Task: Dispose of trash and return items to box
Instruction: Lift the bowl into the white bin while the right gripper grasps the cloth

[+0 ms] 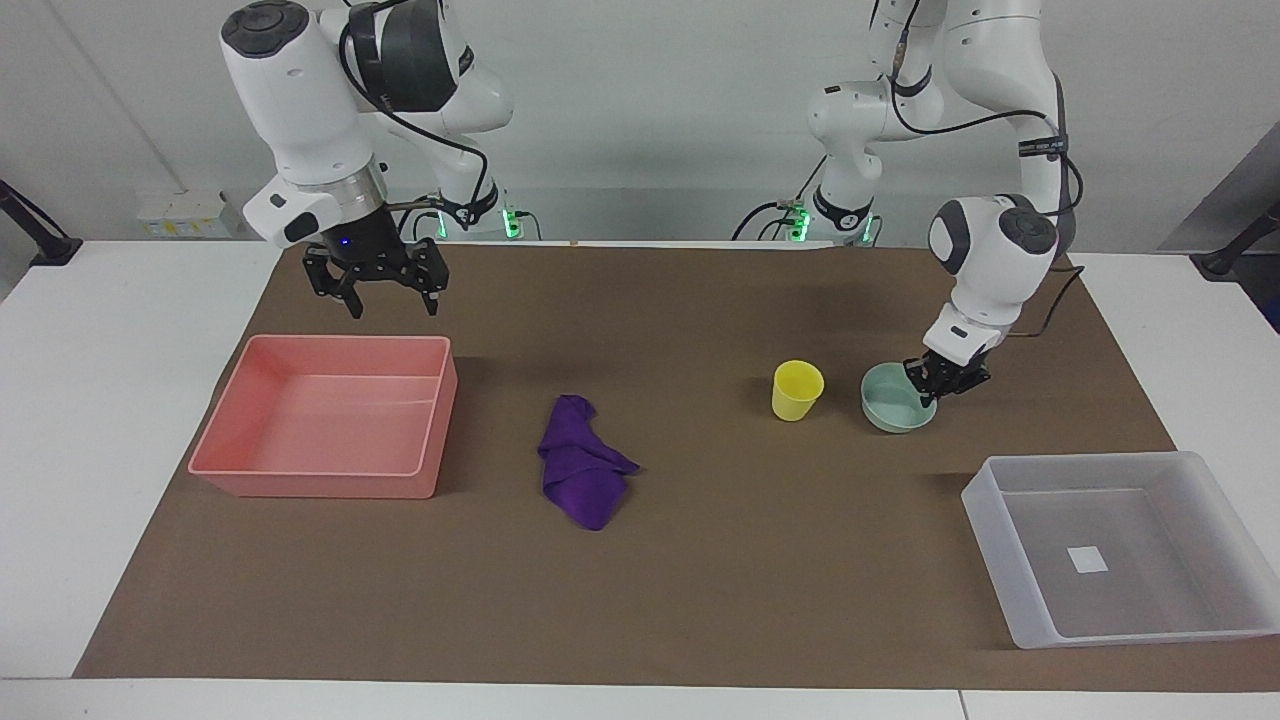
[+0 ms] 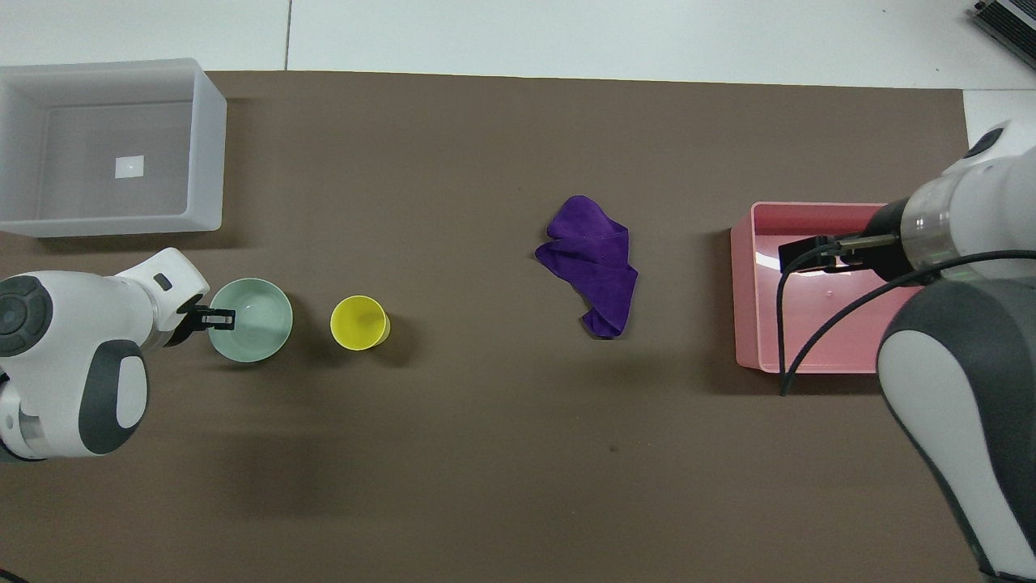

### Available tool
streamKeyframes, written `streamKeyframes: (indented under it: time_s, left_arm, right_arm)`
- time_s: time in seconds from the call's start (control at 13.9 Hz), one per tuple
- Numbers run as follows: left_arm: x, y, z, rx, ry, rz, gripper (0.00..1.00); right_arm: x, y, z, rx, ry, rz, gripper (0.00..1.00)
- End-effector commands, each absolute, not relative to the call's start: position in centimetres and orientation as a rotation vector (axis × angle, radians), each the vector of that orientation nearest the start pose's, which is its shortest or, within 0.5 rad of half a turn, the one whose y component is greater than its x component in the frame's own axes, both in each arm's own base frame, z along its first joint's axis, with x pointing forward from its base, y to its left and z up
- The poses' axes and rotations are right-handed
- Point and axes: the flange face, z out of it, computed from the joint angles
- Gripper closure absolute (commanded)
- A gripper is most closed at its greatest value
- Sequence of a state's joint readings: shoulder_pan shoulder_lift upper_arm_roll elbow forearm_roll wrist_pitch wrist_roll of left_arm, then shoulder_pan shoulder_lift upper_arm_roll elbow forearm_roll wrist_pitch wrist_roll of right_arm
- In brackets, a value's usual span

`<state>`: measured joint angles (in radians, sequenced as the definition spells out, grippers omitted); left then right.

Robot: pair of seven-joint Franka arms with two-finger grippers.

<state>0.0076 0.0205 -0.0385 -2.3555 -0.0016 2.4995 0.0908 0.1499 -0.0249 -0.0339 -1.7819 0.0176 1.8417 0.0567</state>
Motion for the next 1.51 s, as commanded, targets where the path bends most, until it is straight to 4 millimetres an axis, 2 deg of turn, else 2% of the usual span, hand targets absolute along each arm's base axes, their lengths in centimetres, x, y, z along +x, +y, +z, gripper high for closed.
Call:
streamKeyframes:
  time_s: [0.0, 0.22, 0.29, 0.43, 0.58, 0.65, 0.79, 0.86, 1.01, 1.08, 1.3, 1.44]
  left_arm:
    - [51.7, -1.1, 35.0, -3.125, 0.191, -0.212, 1.00]
    - [53.3, -0.7, 39.8, -3.127, 0.178, -0.202, 1.00]
    - [54.2, -0.1, 41.8, -3.126, 0.162, -0.211, 1.00]
    - [56.5, 0.9, 45.5, -3.122, 0.139, -0.242, 1.00]
    - [58.1, 2.1, 46.8, -3.117, 0.112, -0.290, 1.00]
    - [59.0, 2.3, 47.7, -3.112, 0.110, -0.321, 1.00]
    - [61.4, 4.1, 48.6, -3.108, 0.068, -0.349, 1.00]
    - [63.2, 5.5, 49.1, -3.108, 0.039, -0.352, 1.00]
    - [66.1, 7.1, 49.9, -3.106, 0.008, -0.359, 1.00]
    - [67.4, 8.7, 49.4, -3.113, -0.025, -0.327, 1.00]
    - [71.5, 12.0, 48.5, -3.115, -0.081, -0.333, 1.00]
    - [73.8, 14.0, 46.7, -3.113, -0.116, -0.323, 1.00]
  right_arm:
    - [57.3, 9.1, 53.8, -3.094, -0.085, -0.155, 0.00]
    - [58.7, 12.4, 50.5, -3.088, -0.144, -0.160, 0.00]
    - [59.0, 13.9, 49.4, -3.085, -0.162, -0.163, 0.00]
    - [59.4, 15.6, 47.5, -3.082, -0.158, -0.175, 0.00]
    - [59.8, 16.4, 45.7, -3.085, -0.169, -0.159, 0.00]
    - [59.8, 17.9, 45.1, -3.079, -0.200, -0.174, 0.00]
    - [60.1, 18.6, 43.6, -3.077, -0.211, -0.186, 0.00]
    - [60.0, 19.6, 42.7, -3.074, -0.233, -0.190, 0.00]
    - [60.2, 20.5, 41.5, -3.068, -0.216, -0.214, 0.00]
    - [59.9, 22.2, 40.8, -3.061, -0.235, -0.228, 0.00]
    - [59.6, 24.3, 37.8, -3.050, -0.262, -0.258, 0.00]
    - [59.7, 24.6, 36.0, -3.036, -0.264, -0.310, 0.00]
